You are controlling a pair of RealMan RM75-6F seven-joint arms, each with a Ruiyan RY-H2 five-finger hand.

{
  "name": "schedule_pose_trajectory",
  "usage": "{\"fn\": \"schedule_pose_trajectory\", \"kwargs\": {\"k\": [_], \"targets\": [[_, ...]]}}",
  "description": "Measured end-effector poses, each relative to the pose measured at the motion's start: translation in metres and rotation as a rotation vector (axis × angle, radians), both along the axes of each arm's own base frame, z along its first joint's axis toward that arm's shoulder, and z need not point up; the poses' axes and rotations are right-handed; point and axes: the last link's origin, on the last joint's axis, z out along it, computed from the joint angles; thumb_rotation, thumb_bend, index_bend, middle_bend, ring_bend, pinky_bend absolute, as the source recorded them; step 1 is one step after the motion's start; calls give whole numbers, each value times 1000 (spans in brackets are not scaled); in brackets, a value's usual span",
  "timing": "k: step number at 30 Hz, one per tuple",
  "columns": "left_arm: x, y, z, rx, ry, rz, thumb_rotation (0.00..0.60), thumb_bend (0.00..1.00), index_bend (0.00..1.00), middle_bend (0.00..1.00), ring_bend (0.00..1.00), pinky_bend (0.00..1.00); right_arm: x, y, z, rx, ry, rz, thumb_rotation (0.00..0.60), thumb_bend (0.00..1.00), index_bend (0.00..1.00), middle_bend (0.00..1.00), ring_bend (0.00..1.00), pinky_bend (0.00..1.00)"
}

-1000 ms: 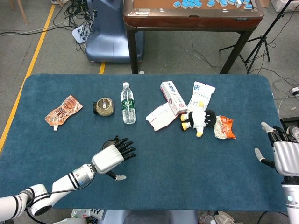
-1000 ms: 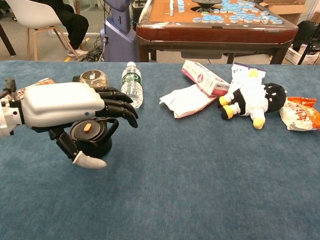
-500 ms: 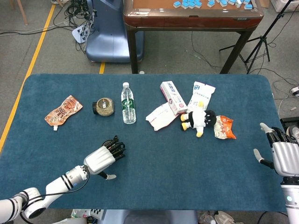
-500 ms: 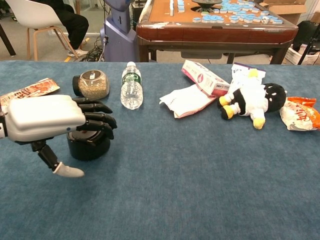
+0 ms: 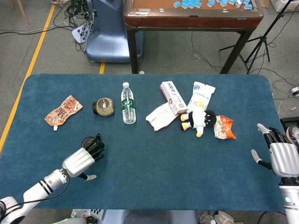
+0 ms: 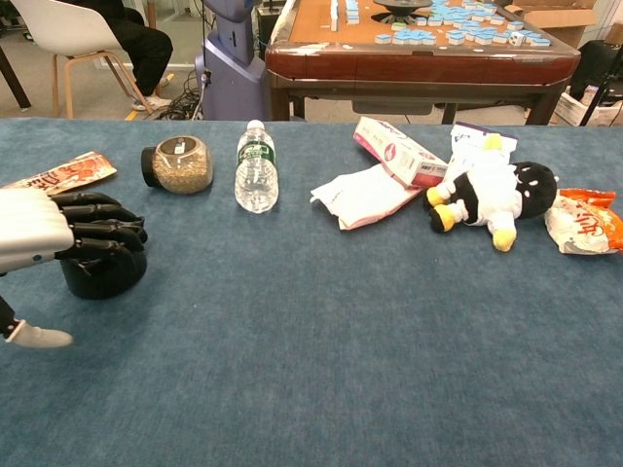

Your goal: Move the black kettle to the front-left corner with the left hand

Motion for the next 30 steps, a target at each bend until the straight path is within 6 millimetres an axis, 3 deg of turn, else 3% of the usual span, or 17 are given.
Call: {"fn": "schedule_pose_trajectory", "kwargs": {"k": [6,14,19,30], "targets": [[-21,-6,15,29,33,50,358,167,242,175,14,20,2,3,0,-2,-2,6,600,328,133,245,146,252],[-5,-15,22,1,-155,111,336,167,241,179,14,20,1,4,-1,3,-11,7,600,328,133,246,147,252],[14,-1,19,22,-219,123,257,163,234,179,14,20,-3,5,0,-1,-17,1,600,328,132,246,147,252],[32,34,-5,42,-148,212,205,152,269,234,25,21,-15,8,2,-6,-26,-27,600,328,132,246,147,252]]}}
